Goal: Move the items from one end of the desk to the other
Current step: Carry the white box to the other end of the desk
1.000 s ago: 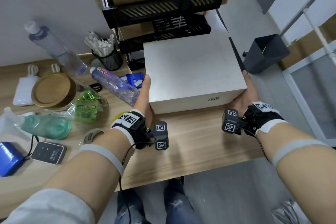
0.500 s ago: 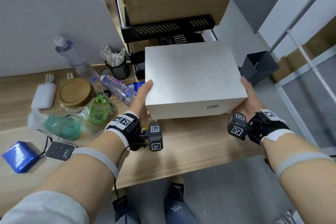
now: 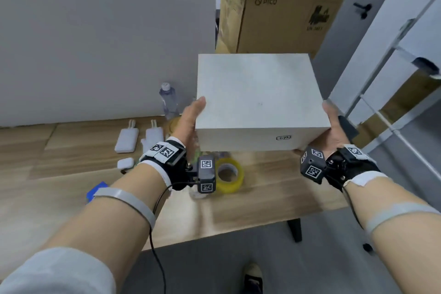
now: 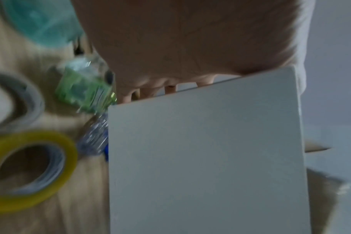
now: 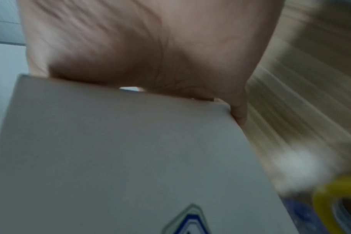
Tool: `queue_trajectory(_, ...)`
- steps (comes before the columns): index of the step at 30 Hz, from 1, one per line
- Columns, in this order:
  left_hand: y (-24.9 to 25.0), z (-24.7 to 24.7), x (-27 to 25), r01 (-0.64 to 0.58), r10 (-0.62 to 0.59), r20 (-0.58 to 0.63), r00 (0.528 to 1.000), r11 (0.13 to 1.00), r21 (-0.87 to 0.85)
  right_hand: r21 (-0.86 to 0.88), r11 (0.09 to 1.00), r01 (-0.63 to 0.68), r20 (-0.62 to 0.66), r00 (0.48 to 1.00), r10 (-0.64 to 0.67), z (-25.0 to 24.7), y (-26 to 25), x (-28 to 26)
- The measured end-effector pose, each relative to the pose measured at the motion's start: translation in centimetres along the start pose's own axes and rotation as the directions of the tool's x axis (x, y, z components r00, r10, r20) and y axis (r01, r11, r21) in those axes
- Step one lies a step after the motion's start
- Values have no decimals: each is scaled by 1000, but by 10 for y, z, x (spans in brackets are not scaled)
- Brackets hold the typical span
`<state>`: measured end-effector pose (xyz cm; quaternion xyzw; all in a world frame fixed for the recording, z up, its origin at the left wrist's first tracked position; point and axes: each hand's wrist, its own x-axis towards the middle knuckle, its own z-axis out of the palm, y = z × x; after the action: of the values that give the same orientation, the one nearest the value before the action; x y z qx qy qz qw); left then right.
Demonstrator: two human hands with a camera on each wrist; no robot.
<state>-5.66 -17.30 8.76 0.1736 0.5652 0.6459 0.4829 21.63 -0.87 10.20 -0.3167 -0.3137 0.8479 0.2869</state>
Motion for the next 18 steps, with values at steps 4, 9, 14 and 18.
queue_trajectory(4, 47, -74, -71, -110, 110, 5, 994, 992, 66, -30, 997, 74, 105, 992, -70, 93, 37, -38)
queue_trajectory(9, 82, -188, -151, -184, 188, -56, 981, 980, 70, -128, 991, -36, 222, 973, 64, 203, 104, -58)
queue_trajectory(14, 99, -302, -216, -142, 124, -204, 971, 987, -76, -244, 964, -102, 354, 917, 187, 302, 182, -49)
queue_trajectory(18, 105, -379, -256, -233, 178, -382, 907, 967, -103, -371, 915, -161, 366, 880, 303, 379, 240, -27)
